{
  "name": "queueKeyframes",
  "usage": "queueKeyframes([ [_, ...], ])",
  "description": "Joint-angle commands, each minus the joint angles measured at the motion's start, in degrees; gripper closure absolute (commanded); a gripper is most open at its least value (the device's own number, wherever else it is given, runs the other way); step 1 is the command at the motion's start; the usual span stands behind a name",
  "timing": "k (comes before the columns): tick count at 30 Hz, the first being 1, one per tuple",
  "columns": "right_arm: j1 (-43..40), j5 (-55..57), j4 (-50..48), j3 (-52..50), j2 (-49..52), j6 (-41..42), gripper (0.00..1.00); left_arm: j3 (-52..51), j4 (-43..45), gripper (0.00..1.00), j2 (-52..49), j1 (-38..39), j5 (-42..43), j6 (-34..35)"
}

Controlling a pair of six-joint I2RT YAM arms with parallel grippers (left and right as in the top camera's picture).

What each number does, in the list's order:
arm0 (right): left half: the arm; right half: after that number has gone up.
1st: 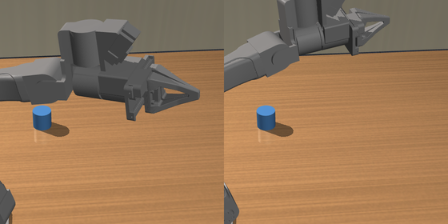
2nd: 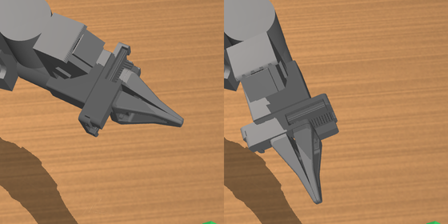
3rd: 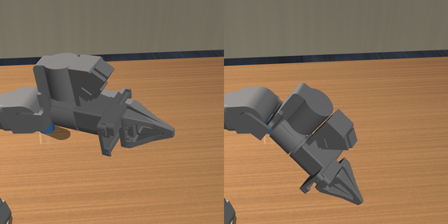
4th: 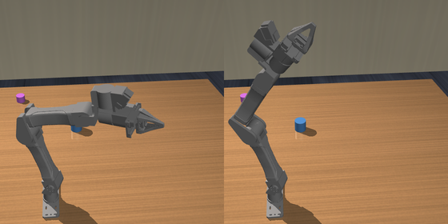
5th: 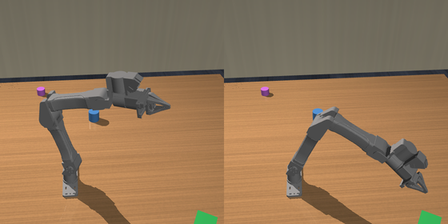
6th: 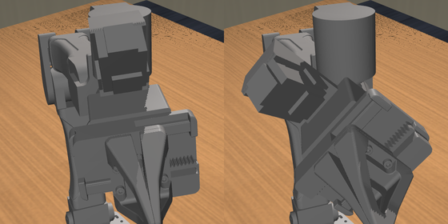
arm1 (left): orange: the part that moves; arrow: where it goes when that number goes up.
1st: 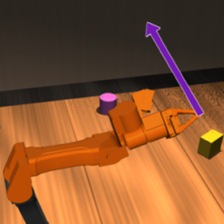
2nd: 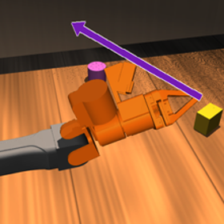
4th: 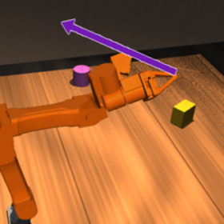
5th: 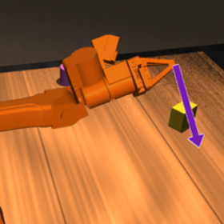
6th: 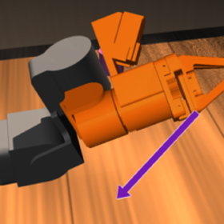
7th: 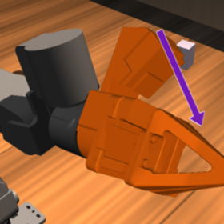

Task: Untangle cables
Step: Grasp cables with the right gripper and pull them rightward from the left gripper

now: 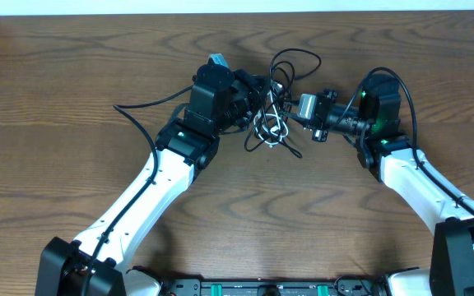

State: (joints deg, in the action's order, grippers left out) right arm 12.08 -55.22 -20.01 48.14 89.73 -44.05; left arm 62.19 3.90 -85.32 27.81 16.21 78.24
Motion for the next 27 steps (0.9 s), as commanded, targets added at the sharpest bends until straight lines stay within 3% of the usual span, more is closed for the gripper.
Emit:
queueKeyframes([
  [1, 0.35, -1.86, -0.94, 0.55, -1.01, -0.35, 0.91, 1.27, -0.7, 0.92, -0.26, 0.31, 0.94, -0.94],
  [6, 0.35, -0.83, -2.62, 0.55, -1.01, 4.11, 0.97, 1.25, -2.27, 0.92, -0.35, 1.03, 0.13, -1.46],
  [17, 0.35, -0.2, -3.78, 0.55, -1.01, 12.0, 0.99, 1.25, -2.38, 0.92, -0.42, 5.49, -7.34, -4.09],
  [27, 0.22, 12.35, -8.59, 0.55, -1.01, 32.63, 0.99, 1.25, -5.14, 0.92, -0.42, 6.47, -8.31, -4.07],
])
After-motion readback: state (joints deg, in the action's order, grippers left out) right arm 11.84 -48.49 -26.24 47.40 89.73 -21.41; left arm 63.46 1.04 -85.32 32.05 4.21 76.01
